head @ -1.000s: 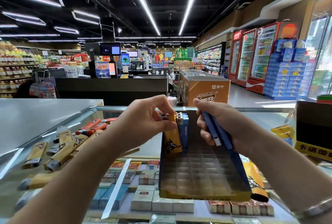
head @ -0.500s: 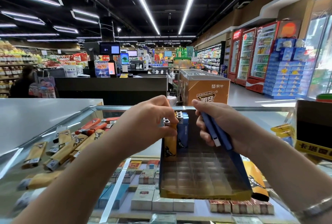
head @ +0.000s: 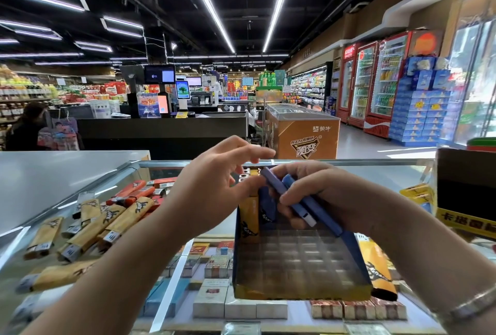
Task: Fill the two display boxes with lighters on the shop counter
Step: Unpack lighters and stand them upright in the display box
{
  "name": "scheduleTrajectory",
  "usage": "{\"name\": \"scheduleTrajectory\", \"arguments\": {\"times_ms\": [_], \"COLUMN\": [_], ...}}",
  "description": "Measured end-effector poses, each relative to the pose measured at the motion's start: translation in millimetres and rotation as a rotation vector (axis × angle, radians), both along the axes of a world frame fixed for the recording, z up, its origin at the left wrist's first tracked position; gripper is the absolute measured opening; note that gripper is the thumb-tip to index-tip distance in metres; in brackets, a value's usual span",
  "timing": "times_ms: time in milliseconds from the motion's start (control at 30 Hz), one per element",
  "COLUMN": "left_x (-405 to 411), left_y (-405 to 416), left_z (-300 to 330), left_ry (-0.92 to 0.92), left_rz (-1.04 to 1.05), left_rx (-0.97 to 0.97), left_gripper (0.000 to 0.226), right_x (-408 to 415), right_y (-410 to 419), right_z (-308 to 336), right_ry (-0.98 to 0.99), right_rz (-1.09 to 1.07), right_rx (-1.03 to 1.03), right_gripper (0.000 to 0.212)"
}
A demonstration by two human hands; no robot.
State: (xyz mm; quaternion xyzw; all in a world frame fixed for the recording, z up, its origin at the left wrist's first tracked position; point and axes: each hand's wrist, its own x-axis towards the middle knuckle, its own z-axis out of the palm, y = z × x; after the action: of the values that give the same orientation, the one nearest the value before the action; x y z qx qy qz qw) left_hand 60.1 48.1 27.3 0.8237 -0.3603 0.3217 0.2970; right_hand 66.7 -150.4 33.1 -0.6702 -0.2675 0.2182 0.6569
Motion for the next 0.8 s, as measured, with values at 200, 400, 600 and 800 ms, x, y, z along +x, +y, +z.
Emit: {"name": "scheduleTrajectory", "arguments": {"times_ms": [200,400,600,800], "left_x": [0,-3,-9,-13], "left_y": [-2,-1,-2,-9], "left_z": [0,2,3,6], "left_ry": [-0.021,-0.042,-0.062,-0.062], "left_rz": [-0.040,0.046,0.098,0.072], "left_rx": [0.065,0.054,-0.005,-0.018], "left_gripper": [0.026,0.016,0.019,0.026], "right_x": [-1,0,-1,-6], "right_y": [1,0,-8,-5], "right_z": [1,5,11,14], "right_ry": [-0.026,0.070,0.136,0.020], "right_rz": [0.127,-0.032,-0.244,-0.233], "right_rx": [0.017,0.067,0.308,0.421], "right_gripper": [0.043,0.032,0.024,0.018]}}
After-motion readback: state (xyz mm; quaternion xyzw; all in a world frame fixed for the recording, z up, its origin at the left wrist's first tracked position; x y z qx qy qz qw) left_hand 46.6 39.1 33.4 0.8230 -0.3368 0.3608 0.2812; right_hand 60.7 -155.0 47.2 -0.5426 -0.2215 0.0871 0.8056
